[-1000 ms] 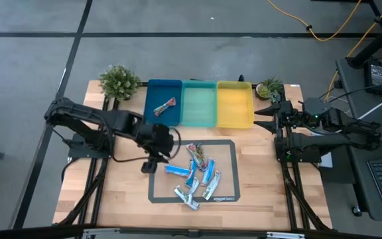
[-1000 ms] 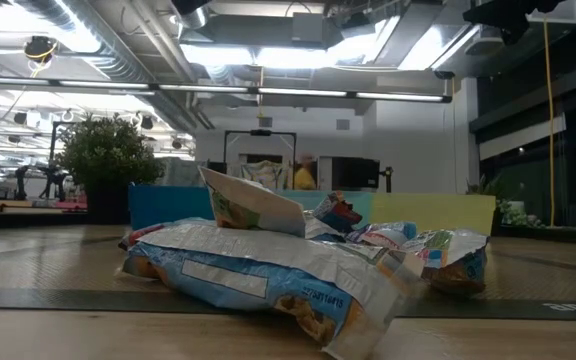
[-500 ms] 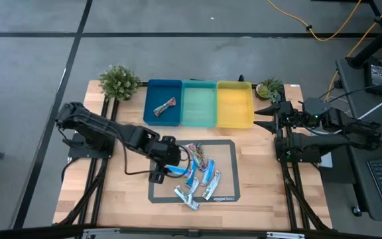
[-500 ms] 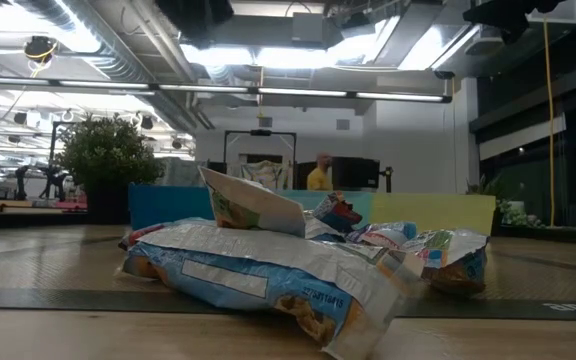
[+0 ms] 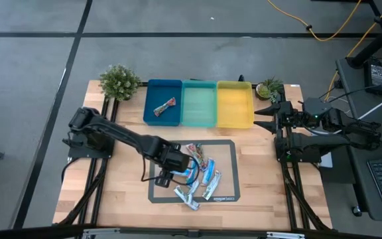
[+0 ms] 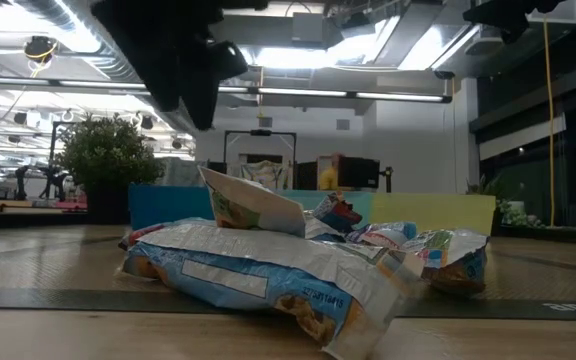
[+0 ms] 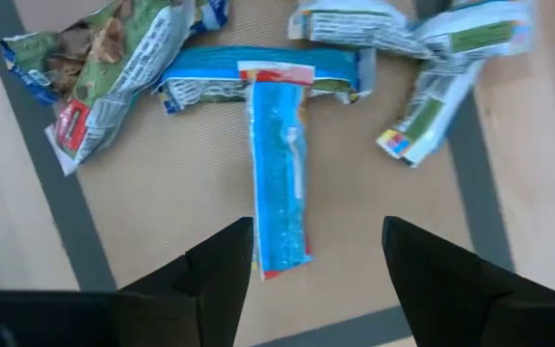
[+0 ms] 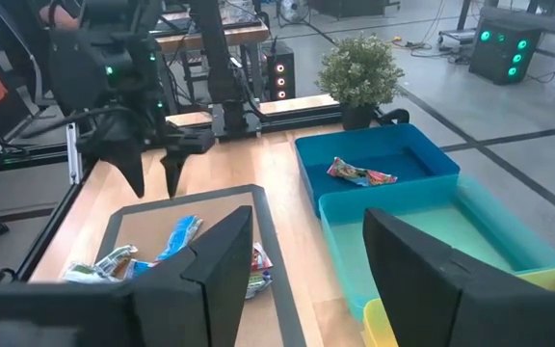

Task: Pick and place Granola Bars by type
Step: Put the red granola bar into the blue bin

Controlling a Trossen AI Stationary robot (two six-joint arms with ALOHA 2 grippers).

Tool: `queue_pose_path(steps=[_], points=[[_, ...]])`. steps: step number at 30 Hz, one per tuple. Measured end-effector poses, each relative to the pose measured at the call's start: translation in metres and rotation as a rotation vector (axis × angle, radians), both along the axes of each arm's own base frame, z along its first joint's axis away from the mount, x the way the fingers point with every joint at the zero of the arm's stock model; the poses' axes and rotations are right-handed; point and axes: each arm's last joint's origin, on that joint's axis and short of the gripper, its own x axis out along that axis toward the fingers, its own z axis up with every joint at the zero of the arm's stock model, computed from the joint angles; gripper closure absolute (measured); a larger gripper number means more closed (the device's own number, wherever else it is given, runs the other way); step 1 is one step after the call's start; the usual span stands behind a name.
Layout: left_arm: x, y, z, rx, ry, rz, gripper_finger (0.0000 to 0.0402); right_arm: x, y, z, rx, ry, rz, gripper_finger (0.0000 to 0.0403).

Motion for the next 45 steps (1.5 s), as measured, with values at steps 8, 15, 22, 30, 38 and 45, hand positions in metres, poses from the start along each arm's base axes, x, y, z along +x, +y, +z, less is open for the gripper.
queue_pose_path(steps=[8,15,22,30,38,45], points=[[0.017,0.001,-0.038,-0.032,-0.088,-0.008,0.0178,0.000,0.000,0.000,-0.020,0.003,0.005,0.0202],[0.016,0.010,-0.056,-0.018,-0.135,0.060,0.0179,0.000,0.000,0.000,0.002,0.000,0.001,0.0202],[0.010,0.014,-0.073,-0.047,-0.127,0.110,0.0180,0.000,0.000,-0.001,0.002,0.009,0.001,0.0202],[0.005,0.008,-0.093,-0.096,-0.080,0.127,0.0180,-0.001,0.000,-0.003,0.006,0.035,0.001,0.0202],[0.008,0.008,-0.102,-0.089,-0.064,0.151,0.0191,-0.001,0.000,-0.004,0.008,0.037,0.000,0.0202],[0.008,0.008,-0.102,-0.070,-0.070,0.162,0.0248,-0.001,0.000,-0.003,0.013,0.036,-0.001,0.0202]])
